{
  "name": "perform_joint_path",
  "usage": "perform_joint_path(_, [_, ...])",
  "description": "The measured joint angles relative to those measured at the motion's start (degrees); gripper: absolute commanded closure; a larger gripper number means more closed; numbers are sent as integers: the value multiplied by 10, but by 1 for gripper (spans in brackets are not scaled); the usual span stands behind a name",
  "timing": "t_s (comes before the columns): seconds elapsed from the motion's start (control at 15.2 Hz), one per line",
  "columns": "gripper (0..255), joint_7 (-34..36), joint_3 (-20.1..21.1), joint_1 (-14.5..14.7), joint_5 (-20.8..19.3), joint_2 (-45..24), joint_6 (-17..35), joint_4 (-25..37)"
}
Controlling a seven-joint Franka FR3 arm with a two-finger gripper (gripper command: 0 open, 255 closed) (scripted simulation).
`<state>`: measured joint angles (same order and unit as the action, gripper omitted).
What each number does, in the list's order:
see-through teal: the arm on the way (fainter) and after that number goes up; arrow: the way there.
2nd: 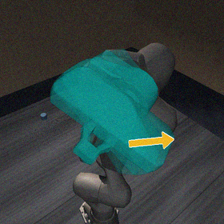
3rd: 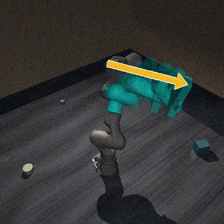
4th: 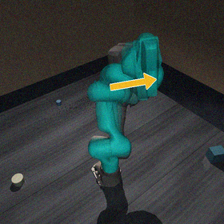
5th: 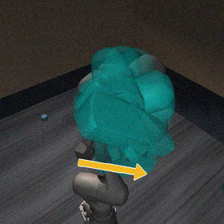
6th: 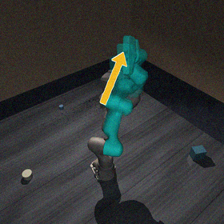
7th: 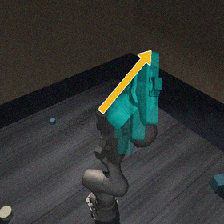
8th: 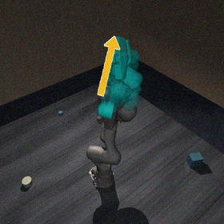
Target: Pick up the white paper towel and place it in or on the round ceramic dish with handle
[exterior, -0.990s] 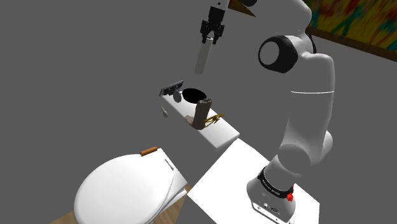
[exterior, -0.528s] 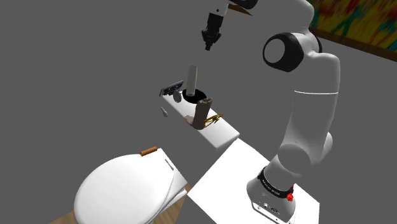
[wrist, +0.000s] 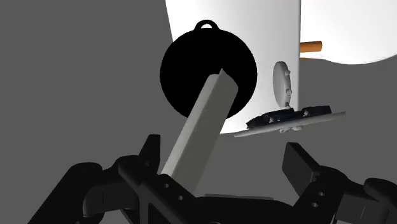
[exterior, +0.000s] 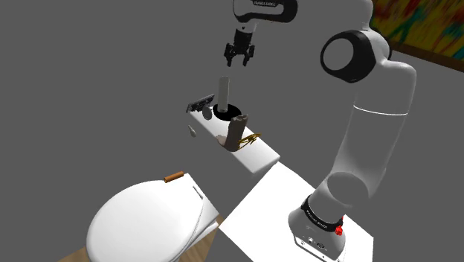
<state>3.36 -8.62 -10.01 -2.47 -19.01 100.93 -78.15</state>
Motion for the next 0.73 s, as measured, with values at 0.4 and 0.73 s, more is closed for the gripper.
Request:
perform_joint_path(0.4, [0,205,-29,65,-124,-11,184,-118])
perform_joint_path(0.73, [0,396,-76,117,-231,-94,270,-114])
